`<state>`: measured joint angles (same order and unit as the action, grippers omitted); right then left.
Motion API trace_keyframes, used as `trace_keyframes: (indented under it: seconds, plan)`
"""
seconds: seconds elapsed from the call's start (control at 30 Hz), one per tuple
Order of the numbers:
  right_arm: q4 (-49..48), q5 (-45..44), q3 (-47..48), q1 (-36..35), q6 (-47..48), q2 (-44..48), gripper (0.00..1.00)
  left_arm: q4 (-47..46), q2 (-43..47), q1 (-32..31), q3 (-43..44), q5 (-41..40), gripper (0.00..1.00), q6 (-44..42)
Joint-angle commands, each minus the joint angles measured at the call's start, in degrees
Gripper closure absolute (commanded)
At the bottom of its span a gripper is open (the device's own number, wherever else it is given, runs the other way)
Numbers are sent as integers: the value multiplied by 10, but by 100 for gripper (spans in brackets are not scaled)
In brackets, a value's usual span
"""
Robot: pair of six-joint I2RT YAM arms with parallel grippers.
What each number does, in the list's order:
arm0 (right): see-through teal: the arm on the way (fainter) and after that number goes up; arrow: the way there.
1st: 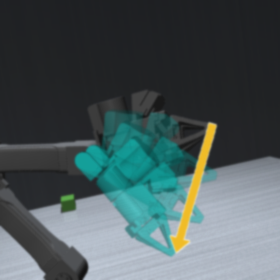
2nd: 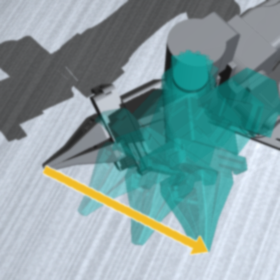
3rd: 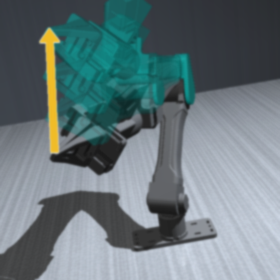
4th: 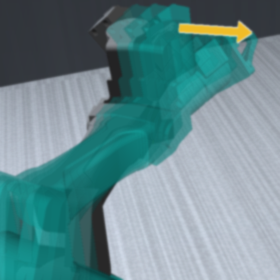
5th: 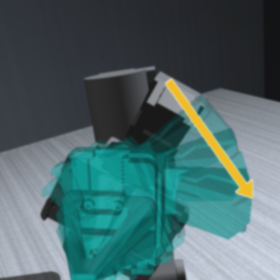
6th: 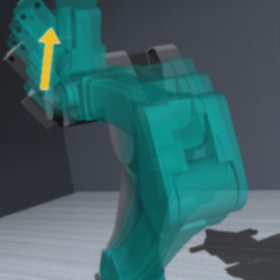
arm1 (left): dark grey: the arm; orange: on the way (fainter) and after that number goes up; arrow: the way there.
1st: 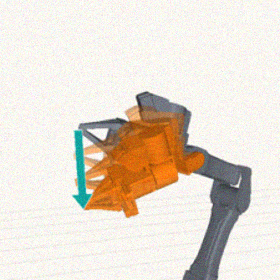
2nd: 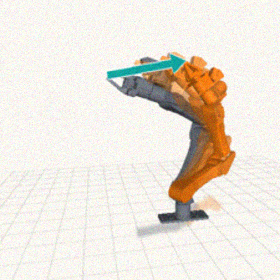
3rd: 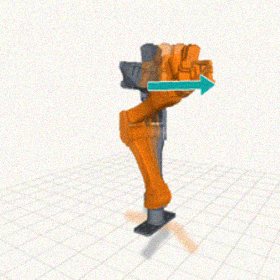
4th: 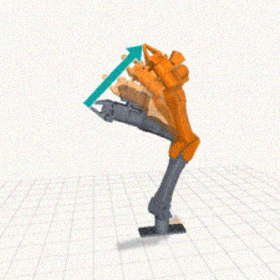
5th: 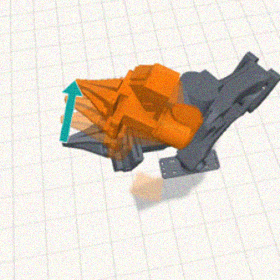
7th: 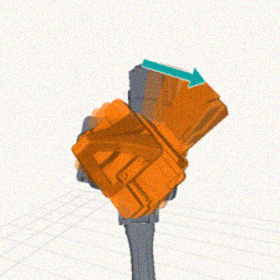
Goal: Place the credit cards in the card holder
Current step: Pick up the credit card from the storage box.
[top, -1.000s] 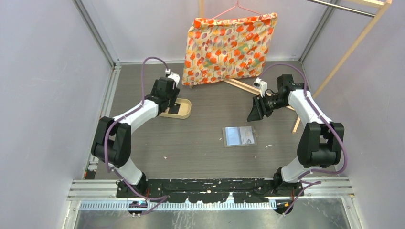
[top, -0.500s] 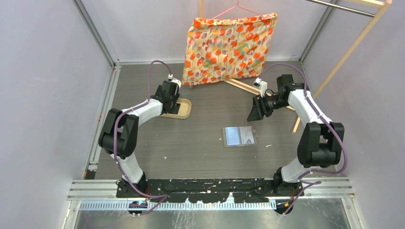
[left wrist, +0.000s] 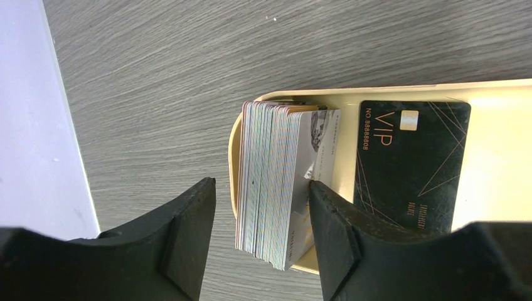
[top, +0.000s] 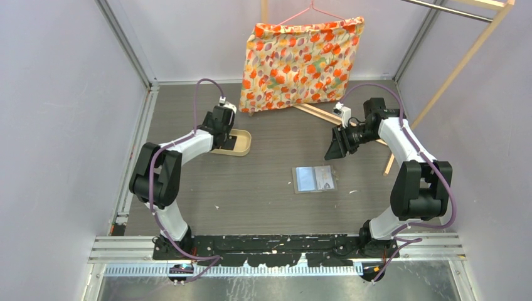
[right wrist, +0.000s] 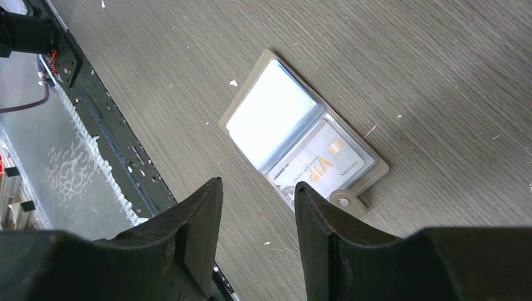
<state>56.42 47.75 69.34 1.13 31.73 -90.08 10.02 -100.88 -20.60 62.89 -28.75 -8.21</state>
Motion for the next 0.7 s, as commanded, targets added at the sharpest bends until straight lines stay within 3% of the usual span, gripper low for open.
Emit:
trace_keyframes:
  seconds: [0.0,0.17,0.67]
  plan:
    - [7,12,23,0,13,4,49,-21,26,4,11,-15,43,-7]
    - [8,13,24,-1,14,4,49,-21,34,4,10,-18,51,-7]
    - [13,15,25,-1,17,1,49,-21,44,3,8,-10,58,-6]
